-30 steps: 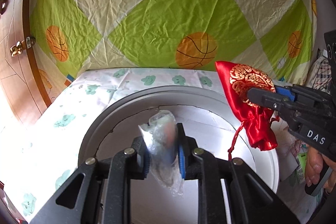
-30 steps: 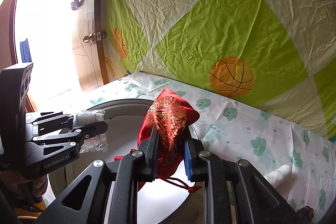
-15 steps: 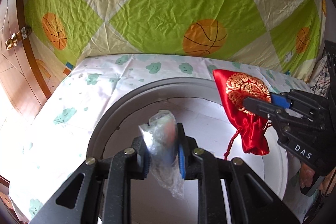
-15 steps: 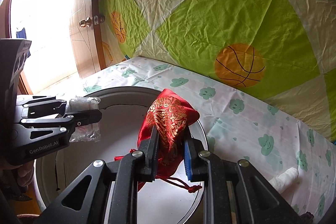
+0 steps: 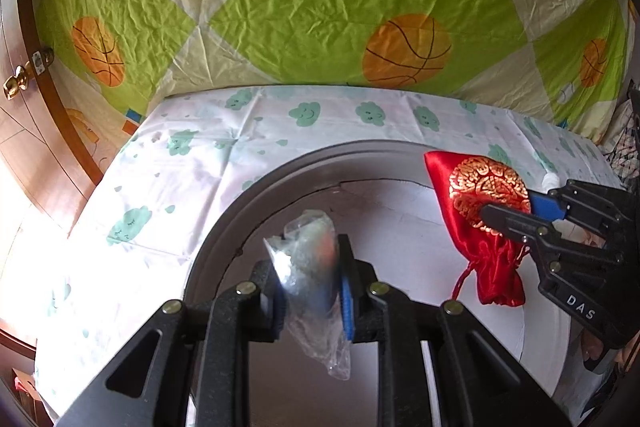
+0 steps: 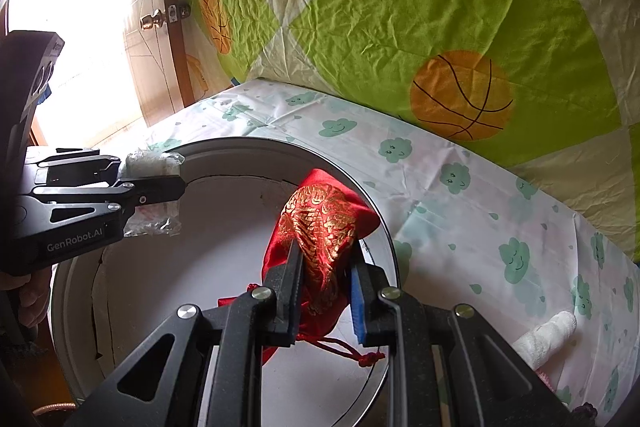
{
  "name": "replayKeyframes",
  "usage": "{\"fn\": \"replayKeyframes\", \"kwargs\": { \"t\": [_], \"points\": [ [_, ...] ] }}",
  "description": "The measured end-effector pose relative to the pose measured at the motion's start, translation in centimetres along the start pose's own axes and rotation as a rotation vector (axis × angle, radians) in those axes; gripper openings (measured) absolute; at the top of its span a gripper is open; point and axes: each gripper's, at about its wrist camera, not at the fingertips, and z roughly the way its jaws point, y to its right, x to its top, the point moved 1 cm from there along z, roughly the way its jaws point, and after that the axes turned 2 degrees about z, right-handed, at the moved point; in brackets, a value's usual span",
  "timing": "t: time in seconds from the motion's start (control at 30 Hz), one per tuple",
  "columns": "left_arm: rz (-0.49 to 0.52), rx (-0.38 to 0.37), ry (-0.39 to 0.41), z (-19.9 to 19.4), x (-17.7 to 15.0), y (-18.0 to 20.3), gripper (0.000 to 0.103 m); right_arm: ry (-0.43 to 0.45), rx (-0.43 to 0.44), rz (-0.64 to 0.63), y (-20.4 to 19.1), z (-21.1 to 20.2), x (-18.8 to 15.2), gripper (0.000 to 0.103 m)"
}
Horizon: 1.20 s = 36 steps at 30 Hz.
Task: Organize soft objects
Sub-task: 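Open both tools to drop the bag and pouch into the tin, then grasp the white sponge with the left tool while the right tool grasps the green tissue pack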
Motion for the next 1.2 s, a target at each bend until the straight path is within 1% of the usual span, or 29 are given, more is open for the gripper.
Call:
{"fn": "replayKeyframes", "kwargs": {
  "t": [0.03, 0.07, 0.1, 0.13, 0.17, 0.2, 0.23, 0.27, 0.3, 0.33, 0.4, 0.47, 0.5, 0.53, 0.7, 0.8, 0.9, 0.97, 1.07, 1.13, 1.2],
  "points": [
    [0.004, 0.003, -0.008, 0.2, 0.0, 0.0, 0.024, -0.003, 0.002, 0.003, 0.0, 0.1, 0.0, 0.022],
    [0.004, 0.006, -0.013, 0.4, 0.0, -0.1, 0.026, -0.006, 0.005, 0.004, 0.0, 0.1, 0.0, 0.022],
    [0.005, 0.010, -0.018, 0.5, 0.0, -0.1, 0.028, -0.010, 0.004, 0.005, 0.0, 0.2, 0.0, 0.026],
    [0.006, 0.014, -0.024, 0.7, 0.0, -0.1, 0.035, -0.009, -0.004, 0.007, 0.0, 0.2, 0.0, 0.035],
    [0.001, 0.017, -0.024, 0.7, 0.0, -0.2, 0.039, -0.003, -0.010, 0.012, 0.1, 0.2, 0.1, 0.039],
    [-0.004, 0.018, -0.023, 0.7, 0.0, -0.3, 0.048, 0.002, -0.010, 0.019, 0.2, 0.1, 0.1, 0.045],
    [0.000, 0.028, -0.025, 0.8, 0.0, -0.3, 0.061, 0.007, -0.009, 0.025, 0.3, 0.0, 0.1, 0.048],
    [0.001, 0.031, -0.019, 0.7, 0.0, -0.3, 0.068, 0.015, -0.015, 0.030, 0.4, -0.2, 0.1, 0.055],
    [-0.002, 0.030, -0.011, 0.5, -0.1, -0.3, 0.075, 0.024, -0.025, 0.035, 0.5, -0.5, 0.1, 0.065],
    [-0.005, 0.034, -0.001, 0.2, 0.0, -0.3, 0.077, 0.036, -0.032, 0.040, 0.7, -1.0, 0.0, 0.067],
    [-0.017, 0.052, 0.029, -0.5, -0.1, -0.4, 0.078, 0.052, -0.021, 0.041, 1.0, -2.1, -0.2, 0.067],
    [-0.024, 0.046, 0.063, -1.5, -0.3, -0.3, 0.084, 0.071, -0.022, 0.042, 1.4, -3.9, -0.9, 0.067],
    [-0.026, 0.043, 0.078, -2.0, -0.5, -0.1, 0.090, 0.081, -0.024, 0.043, 1.7, -4.9, -1.3, 0.068],
    [-0.032, 0.044, 0.098, -2.7, -0.8, 0.1, 0.094, 0.090, -0.026, 0.044, 2.0, -6.0, -1.9, 0.068],
    [-0.063, 0.045, 0.222, -5.9, -3.9, 1.8, 0.095, 0.133, -0.076, 0.075, 4.3, -11.3, -5.9, 0.072],
    [-0.056, 0.031, 0.270, -7.3, -5.9, 3.7, 0.096, 0.162, -0.107, 0.126, 6.0, -14.2, -8.9, 0.074],
    [-0.029, 0.022, 0.303, -8.3, -7.7, 5.8, 0.097, 0.183, -0.157, 0.186, 7.5, -16.3, -12.2, 0.076],
    [-0.014, 0.019, 0.323, -8.8, -8.8, 7.2, 0.097, 0.178, -0.188, 0.240, 8.6, -17.2, -14.4, 0.076],
    [0.005, 0.012, 0.347, -9.5, -10.3, 9.2, 0.097, 0.157, -0.228, 0.299, 9.5, -17.4, -17.0, 0.077],
    [0.015, 0.000, 0.359, -9.9, -11.1, 10.5, 0.097, 0.144, -0.231, 0.322, 9.6, -17.2, -18.3, 0.077],
    [0.034, -0.005, 0.369, -10.1, -11.8, 11.9, 0.097, 0.127, -0.212, 0.333, 9.2, -16.8, -19.1, 0.077]
  ]
}}
